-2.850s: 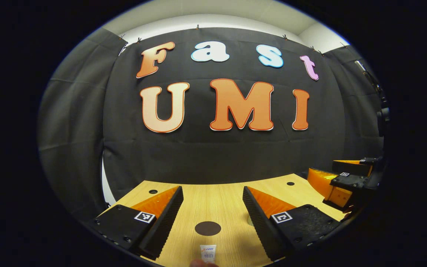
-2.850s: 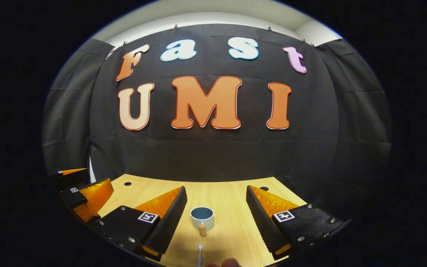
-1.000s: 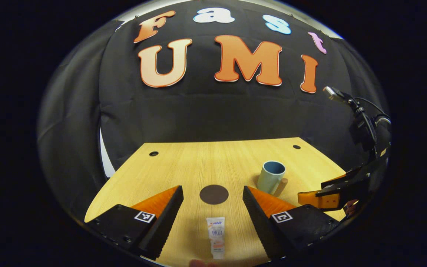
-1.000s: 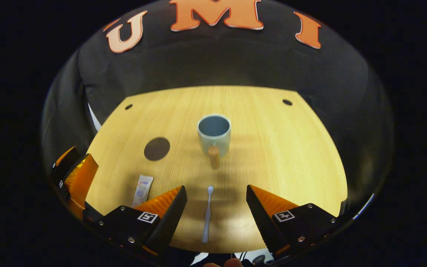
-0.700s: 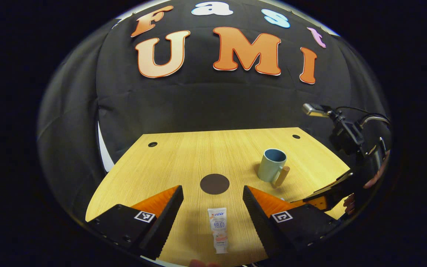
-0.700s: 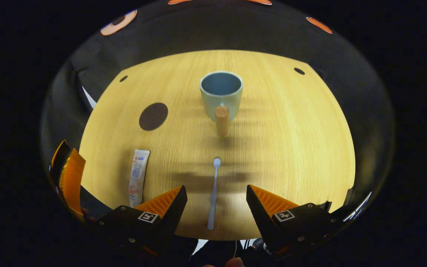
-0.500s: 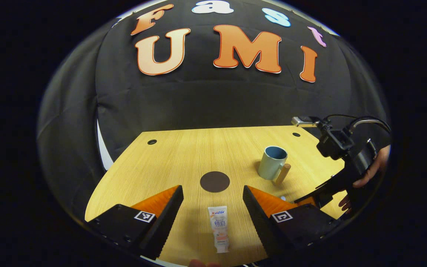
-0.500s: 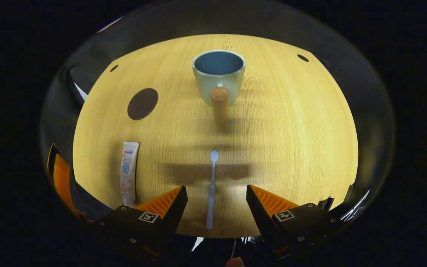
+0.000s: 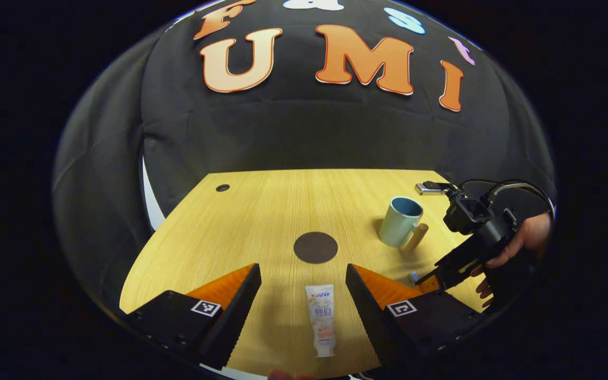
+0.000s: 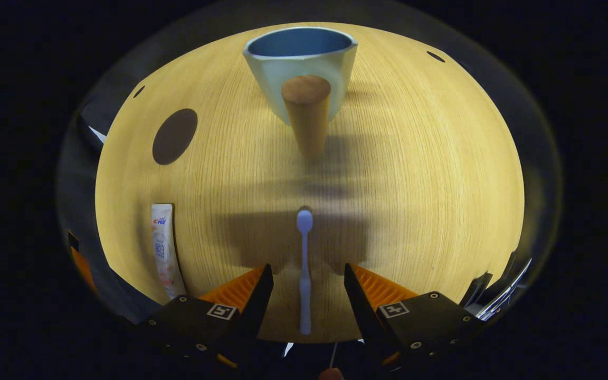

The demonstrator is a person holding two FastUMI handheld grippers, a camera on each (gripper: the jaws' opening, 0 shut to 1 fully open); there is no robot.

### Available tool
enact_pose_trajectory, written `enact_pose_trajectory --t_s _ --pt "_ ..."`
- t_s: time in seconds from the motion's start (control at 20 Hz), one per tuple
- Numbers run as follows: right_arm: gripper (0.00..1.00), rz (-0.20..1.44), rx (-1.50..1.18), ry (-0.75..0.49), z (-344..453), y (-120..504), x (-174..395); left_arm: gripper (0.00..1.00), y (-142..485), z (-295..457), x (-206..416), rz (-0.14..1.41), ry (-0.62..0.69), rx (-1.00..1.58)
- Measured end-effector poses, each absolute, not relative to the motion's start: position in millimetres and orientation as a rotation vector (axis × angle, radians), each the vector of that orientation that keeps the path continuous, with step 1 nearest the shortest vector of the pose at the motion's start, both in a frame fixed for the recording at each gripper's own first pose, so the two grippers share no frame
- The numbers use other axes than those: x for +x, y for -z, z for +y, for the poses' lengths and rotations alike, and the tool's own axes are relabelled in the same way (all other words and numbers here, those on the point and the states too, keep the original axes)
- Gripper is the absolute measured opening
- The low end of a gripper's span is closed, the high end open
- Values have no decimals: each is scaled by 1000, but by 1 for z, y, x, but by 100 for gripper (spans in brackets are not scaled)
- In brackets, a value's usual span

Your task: Put the toothbrush and toothpaste on the desktop into the cup, then pick up the cup and place it on the coaster on the desktop.

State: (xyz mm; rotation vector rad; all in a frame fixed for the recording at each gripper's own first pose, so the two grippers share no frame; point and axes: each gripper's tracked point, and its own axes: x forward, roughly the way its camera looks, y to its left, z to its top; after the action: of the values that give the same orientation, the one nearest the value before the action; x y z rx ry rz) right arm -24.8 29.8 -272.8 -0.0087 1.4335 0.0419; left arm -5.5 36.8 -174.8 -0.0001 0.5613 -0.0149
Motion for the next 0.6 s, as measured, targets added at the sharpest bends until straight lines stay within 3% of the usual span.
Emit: enact_pose_trajectory --t_s 0.45,0.5,0.6 --pt "55 1452 -1 -28 33 283 -23 98 263 20 -56 1009 96 5" --pt "59 1453 -5 -30 32 282 -23 98 273 19 -63 1059 92 1" --pt "56 1454 -7 -20 31 281 -22 99 285 20 -67 1113 81 -3"
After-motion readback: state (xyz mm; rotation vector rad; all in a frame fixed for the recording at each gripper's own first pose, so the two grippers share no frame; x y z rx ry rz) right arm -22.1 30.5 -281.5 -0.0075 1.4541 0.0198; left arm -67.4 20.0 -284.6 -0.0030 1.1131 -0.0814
